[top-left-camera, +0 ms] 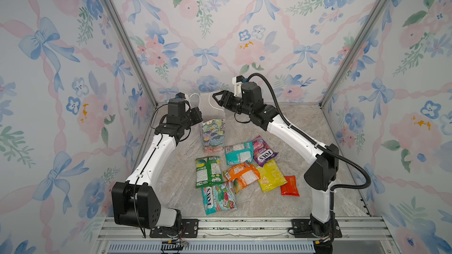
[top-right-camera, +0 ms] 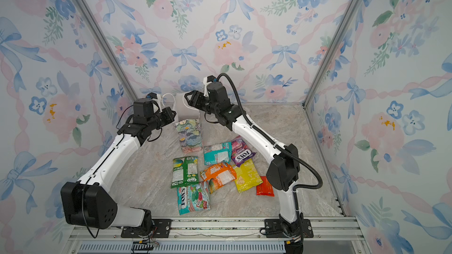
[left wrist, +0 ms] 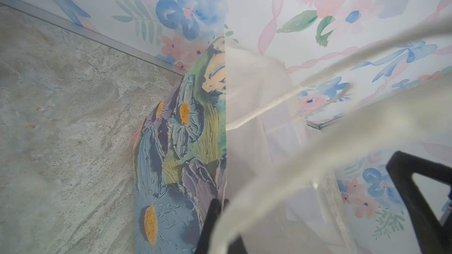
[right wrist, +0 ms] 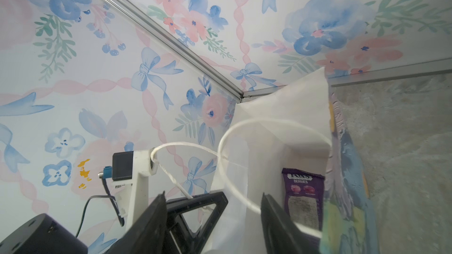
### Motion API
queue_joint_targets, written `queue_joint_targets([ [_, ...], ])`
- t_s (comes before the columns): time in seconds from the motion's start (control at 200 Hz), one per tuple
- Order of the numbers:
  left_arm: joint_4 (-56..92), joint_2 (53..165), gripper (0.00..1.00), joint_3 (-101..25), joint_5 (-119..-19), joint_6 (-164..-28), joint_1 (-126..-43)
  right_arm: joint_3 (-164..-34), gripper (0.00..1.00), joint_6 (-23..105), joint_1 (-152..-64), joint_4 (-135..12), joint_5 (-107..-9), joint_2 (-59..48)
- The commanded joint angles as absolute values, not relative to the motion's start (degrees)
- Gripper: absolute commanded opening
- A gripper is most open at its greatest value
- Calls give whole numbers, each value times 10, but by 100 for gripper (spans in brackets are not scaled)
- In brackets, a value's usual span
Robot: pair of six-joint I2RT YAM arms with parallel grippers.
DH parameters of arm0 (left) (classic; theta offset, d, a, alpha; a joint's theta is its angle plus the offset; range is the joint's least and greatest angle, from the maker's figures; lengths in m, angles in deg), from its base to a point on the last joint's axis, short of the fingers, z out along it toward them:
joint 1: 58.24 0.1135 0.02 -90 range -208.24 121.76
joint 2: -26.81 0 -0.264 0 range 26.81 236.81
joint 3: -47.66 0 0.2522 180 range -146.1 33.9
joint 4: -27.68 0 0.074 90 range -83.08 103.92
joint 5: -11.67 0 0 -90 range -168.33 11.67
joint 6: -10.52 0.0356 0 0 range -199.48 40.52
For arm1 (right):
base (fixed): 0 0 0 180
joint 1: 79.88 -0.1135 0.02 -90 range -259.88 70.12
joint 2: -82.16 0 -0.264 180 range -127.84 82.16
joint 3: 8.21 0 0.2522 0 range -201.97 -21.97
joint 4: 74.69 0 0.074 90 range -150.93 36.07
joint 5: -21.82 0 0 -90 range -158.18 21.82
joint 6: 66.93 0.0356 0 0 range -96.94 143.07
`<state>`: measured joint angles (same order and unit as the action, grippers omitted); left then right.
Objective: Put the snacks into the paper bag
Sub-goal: 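Open the right gripper to release the purple packet into the bag, then move the right gripper down to the mint FOX'S Blossom packet and grasp it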
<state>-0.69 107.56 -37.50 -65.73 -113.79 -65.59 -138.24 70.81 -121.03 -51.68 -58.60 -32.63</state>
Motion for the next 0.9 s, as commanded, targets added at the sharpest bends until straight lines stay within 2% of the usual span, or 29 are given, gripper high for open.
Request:
queue_joint_targets([
  [0.0,12,1081,0,-383,-634,-1126,-648,-1400,72,683,-1202,-510,-572,-305],
  [0.225,11,1095,0,-395,-611,-1110,-640,-1374,88,634,-1185,-460,-568,-260],
  [0.445,6,1110,0,-406,-594,-1076,-623,-1193,100,544,-1164,-436,-586,-131],
  [0.565,7,1113,0,-408,-587,-1065,-614,-1048,96,511,-1162,-419,-629,-26],
  [0.755,6,1116,0,-406,-562,-1043,-610,-876,100,530,-1177,-357,-634,86],
  [0.895,6,1111,0,-395,-551,-1031,-609,-778,93,578,-1216,-349,-613,139],
])
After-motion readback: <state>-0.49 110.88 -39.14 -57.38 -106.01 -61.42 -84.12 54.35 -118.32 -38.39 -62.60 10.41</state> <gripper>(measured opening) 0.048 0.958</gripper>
